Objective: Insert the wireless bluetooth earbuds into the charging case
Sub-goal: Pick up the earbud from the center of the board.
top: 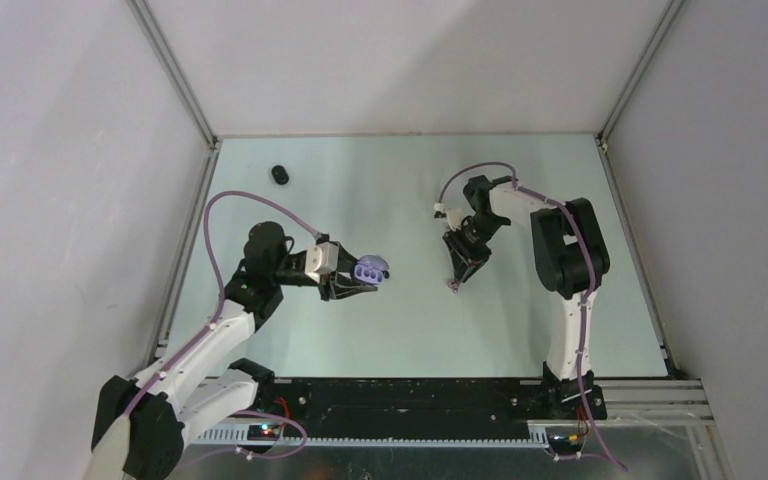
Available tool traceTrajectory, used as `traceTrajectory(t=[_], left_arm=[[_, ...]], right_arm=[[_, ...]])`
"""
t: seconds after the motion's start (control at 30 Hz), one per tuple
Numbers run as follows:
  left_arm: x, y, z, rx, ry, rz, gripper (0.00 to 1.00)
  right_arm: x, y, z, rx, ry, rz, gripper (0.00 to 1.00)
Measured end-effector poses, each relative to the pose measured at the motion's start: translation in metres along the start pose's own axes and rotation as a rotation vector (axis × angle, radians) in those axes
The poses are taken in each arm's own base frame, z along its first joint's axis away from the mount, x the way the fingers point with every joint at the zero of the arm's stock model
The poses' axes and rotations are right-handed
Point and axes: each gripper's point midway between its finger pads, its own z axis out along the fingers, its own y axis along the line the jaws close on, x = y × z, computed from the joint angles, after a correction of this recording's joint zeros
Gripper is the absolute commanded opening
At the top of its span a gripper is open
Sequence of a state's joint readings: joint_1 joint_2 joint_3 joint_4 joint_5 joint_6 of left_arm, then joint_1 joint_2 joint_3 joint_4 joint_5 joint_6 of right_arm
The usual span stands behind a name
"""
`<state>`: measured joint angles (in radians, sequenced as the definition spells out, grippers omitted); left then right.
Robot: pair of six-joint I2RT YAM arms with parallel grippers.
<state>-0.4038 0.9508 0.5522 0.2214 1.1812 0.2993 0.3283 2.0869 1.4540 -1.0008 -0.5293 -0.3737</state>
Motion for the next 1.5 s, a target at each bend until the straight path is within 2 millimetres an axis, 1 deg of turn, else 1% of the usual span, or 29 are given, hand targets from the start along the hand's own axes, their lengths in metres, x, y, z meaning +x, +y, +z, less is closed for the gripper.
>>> traceTrajectory(t=[0.23, 0.43, 0.63, 0.87, 0.97, 1.07, 1.27, 1.33, 1.4, 1.5], left_arm=[[0.0, 0.0, 0.0, 0.0, 0.0, 0.008, 0.0], [0.0, 0.001, 0.0, 0.0, 0.0, 0.016, 0.0], [0.0, 0.001, 0.0, 0.0, 0.0, 0.016, 0.0], [0.0, 0.0, 0.0, 0.0, 0.001, 0.015, 0.0], [0.0, 0.0, 0.0, 0.0, 0.002, 0.012, 0.0], [0.0, 0.0, 0.0, 0.0, 0.002, 0.012, 0.0], [0.001, 0.0, 0.0, 0.0, 0.002, 0.011, 0.0], [0.001, 0.0, 0.0, 0.0, 0.002, 0.011, 0.0], [0.001, 0.0, 0.0, 0.002, 0.003, 0.01, 0.0], [0.002, -0.001, 0.001, 0.006, 0.004, 0.004, 0.0]], right_arm=[[0.0, 0.002, 0.001, -0.013, 0.005, 0.002, 0.31], [0.0, 0.008, 0.004, -0.058, 0.008, 0.001, 0.28], [0.002, 0.015, 0.009, -0.104, 0.017, -0.02, 0.19], [0.002, 0.026, 0.012, -0.145, 0.022, -0.067, 0.14], [0.001, 0.029, 0.01, -0.159, 0.013, -0.086, 0.12], [-0.002, 0.033, -0.002, -0.17, -0.026, -0.112, 0.11], [-0.015, 0.05, -0.05, -0.163, -0.181, -0.2, 0.09], [-0.016, 0.055, -0.062, -0.155, -0.222, -0.223, 0.08], [-0.018, 0.058, -0.069, -0.148, -0.245, -0.237, 0.07], [-0.021, 0.062, -0.075, -0.136, -0.272, -0.256, 0.07]])
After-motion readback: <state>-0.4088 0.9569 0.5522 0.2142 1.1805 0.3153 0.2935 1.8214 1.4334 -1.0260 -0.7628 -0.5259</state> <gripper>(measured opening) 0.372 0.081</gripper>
